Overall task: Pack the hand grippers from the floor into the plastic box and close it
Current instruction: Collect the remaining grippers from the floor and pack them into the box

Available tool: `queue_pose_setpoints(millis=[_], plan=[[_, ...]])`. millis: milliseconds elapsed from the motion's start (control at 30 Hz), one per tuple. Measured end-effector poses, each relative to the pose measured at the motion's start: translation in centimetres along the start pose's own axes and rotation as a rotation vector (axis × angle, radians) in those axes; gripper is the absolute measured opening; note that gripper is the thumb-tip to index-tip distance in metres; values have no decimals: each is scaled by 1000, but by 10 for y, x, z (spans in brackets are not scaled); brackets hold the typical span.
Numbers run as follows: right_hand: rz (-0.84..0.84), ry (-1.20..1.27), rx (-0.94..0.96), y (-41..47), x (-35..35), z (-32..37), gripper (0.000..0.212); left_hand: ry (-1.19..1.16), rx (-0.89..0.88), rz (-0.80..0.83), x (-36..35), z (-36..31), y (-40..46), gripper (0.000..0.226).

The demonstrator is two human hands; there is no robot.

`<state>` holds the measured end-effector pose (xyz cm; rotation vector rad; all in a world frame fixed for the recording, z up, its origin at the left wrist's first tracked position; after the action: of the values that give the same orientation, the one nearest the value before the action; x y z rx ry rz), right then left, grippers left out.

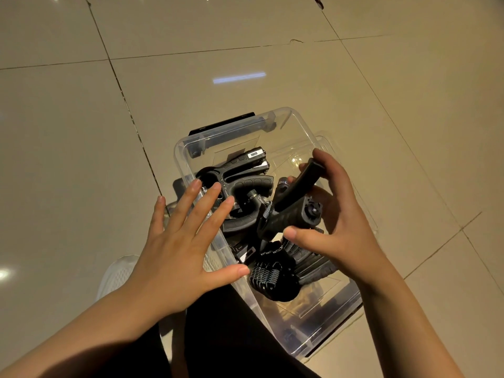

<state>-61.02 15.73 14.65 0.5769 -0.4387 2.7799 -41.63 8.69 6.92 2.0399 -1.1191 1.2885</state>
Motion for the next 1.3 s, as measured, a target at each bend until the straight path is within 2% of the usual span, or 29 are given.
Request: queue_pose_setpoints(millis=[167,400,500,600,667,800,900,1033,1167,1267,1300], plan=[[74,99,25,16,-8,2,102,-15,8,-4,0,0,0,91],[254,-41,-199,0,14,-45,108,-34,12,-4,0,1,0,90],[254,-230,-306,-17,24,-59,105,-22,2,-3,1,0,0,90],[227,-567,-331,-20,20,-70,106,-22,9,-2,1,0,0,91],[231,-718,-301,-16,12,-72,104,-18,12,0,1,0,0,91],[251,-840,-185,-7,-7,-68,101,-3,10,10,0,0,0,91],[207,-1027,-102,-2,-25,-64,94,-1,10,14,1,0,0,91],[188,-1023,-51,3,-26,-55,79,-11,9,7,1,1,-1,91],[140,-1071,153,-1,20,-34,64,-7,2,12,1,1,0,90],[250,-1102,270,-11,38,-34,50,-21,9,14,1,1,0,90],[307,-1129,289,-16,36,-40,54,-22,9,13,1,1,0,90]])
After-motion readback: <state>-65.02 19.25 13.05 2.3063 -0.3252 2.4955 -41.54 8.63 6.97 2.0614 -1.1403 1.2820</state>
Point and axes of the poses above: each hand's wrist, its own y-axis towards the middle knuckle, its own x-axis out of the back of the hand, z = x × y, the point moved 3 cm from there along y, towards the middle knuckle, and after that the axes turned 5 degrees about -x, right-handed, at the moved point
